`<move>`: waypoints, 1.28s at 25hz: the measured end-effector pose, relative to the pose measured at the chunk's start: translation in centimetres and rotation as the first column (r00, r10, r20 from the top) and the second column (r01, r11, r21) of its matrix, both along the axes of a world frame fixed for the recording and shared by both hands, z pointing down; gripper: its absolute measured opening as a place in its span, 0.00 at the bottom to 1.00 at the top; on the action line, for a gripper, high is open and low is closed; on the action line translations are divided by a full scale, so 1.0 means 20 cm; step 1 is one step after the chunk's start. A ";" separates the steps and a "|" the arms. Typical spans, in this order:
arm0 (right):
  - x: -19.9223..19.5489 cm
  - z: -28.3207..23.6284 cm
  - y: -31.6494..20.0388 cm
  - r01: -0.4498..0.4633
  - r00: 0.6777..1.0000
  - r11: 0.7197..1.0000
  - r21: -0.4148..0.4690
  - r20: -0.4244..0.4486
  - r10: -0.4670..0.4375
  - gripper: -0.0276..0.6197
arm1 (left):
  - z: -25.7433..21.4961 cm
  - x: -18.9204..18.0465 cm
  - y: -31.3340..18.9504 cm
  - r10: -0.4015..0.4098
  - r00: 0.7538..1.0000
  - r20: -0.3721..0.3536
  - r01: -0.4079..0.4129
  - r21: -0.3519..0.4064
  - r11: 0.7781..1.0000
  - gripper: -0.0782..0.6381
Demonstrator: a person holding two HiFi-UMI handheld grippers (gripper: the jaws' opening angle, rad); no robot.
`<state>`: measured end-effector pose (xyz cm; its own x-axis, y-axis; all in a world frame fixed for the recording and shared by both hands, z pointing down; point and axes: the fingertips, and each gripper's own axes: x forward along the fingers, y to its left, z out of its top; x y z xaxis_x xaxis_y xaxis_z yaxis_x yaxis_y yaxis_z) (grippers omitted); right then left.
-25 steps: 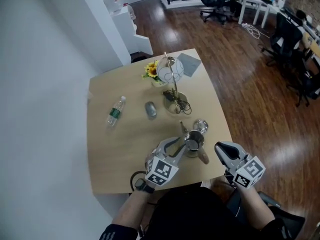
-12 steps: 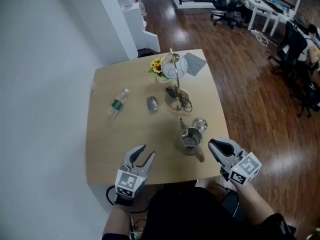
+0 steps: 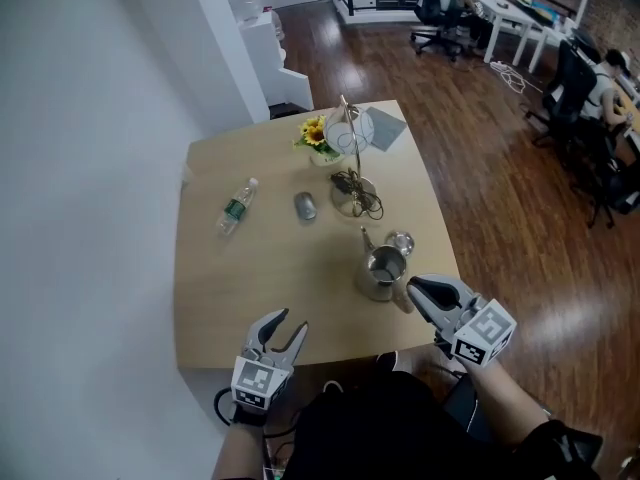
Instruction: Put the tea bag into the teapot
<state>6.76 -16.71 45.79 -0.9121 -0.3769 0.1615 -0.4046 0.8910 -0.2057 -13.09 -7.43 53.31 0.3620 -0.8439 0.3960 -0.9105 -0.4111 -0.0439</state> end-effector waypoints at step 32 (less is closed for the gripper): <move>-0.08 0.01 1.05 -0.070 0.996 0.997 -0.030 -0.064 0.068 0.05 | -0.07 0.01 0.82 0.125 0.991 -0.036 -0.124 0.043 0.991 0.35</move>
